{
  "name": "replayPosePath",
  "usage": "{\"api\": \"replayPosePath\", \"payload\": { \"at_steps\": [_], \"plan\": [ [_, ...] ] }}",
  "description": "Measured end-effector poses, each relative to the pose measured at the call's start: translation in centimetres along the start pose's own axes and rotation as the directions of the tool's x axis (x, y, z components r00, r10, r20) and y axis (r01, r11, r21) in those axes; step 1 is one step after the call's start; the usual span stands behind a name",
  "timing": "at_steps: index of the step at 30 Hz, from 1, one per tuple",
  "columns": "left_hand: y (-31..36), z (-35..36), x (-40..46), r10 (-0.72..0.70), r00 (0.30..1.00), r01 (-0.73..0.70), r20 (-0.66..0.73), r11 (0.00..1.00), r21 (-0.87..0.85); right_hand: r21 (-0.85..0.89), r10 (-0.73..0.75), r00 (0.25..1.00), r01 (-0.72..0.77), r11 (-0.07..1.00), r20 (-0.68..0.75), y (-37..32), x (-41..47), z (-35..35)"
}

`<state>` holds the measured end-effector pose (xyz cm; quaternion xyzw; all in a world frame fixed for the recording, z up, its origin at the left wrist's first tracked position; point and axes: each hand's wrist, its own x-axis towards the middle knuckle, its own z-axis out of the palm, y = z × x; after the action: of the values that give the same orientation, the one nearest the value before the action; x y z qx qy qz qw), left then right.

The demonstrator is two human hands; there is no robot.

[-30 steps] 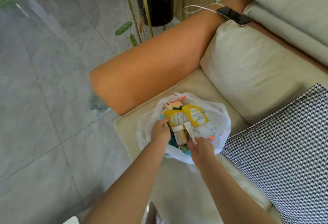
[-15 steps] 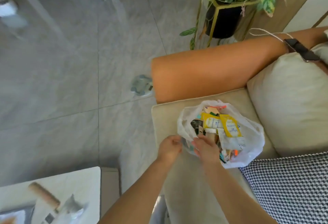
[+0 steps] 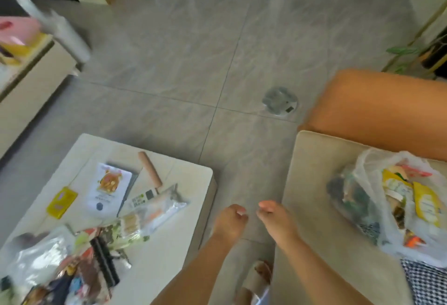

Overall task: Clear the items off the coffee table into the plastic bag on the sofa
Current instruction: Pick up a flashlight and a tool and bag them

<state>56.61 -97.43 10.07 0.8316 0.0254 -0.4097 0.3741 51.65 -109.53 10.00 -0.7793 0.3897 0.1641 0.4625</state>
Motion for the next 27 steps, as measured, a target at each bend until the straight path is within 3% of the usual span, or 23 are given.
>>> {"api": "replayPosePath", "payload": {
  "at_steps": [9, 14, 23, 27],
  "plan": [
    [-14.5, -10.3, -6.7, -0.160, 0.979, 0.157, -0.128, 0.987, -0.035, -0.340, -0.155, 0.966, 0.219, 0.915, 0.205, -6.2, -6.9, 13.3],
    [-23.2, -15.5, -10.9, -0.254, 0.948, 0.239, -0.190, 0.966, -0.099, -0.499, -0.263, 0.876, 0.452, 0.740, 0.403, -9.5, -10.4, 21.4],
    [-37.1, -20.7, -16.3, -0.428, 0.869, 0.414, -0.249, 0.904, -0.111, -0.541, -0.339, 0.688, 0.720, 0.436, 0.642, -12.6, -16.3, 35.6],
    [-41.2, -20.9, -17.6, -0.503, 0.823, 0.463, -0.262, 0.863, -0.203, -0.540, -0.336, 0.629, 0.776, 0.327, 0.701, -12.2, -17.6, 39.9]
  ]
}}
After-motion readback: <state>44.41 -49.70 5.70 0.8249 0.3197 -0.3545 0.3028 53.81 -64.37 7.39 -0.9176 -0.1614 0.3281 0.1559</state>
